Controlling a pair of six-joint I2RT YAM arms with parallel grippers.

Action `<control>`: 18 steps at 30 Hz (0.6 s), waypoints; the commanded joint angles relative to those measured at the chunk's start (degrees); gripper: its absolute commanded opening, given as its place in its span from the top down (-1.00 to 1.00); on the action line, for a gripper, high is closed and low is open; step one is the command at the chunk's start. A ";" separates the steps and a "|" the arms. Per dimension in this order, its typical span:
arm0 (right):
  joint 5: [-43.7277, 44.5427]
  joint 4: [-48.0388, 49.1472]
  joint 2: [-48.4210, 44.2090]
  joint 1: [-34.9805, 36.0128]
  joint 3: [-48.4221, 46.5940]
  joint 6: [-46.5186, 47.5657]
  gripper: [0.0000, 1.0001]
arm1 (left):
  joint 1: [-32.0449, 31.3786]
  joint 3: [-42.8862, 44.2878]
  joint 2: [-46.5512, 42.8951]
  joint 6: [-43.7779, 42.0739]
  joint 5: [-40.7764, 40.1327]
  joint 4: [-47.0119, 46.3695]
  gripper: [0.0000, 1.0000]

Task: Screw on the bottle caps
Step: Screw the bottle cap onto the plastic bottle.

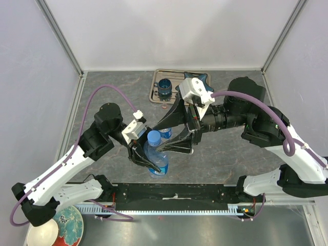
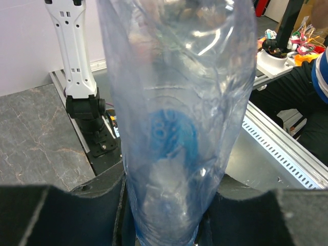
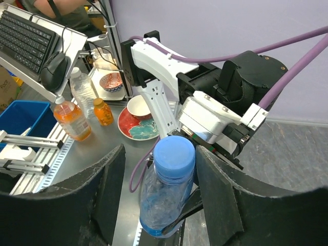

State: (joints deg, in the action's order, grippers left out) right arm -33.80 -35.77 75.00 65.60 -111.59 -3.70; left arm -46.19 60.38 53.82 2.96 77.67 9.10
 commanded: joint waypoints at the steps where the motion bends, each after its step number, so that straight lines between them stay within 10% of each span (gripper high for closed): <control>1: -2.41 2.81 0.14 -0.39 -1.09 -1.04 -0.27 | 0.23 0.70 -1.18 1.08 0.29 -0.49 0.97; 18: -2.06 3.51 1.55 -1.00 -1.17 -1.57 -0.19 | 0.32 0.53 -1.53 1.08 -1.64 -0.14 0.96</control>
State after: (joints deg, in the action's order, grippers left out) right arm -34.89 -34.28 76.40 64.99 -111.59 -4.80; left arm -46.19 60.38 53.19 2.96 76.55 9.32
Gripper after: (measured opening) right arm 0.606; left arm 0.439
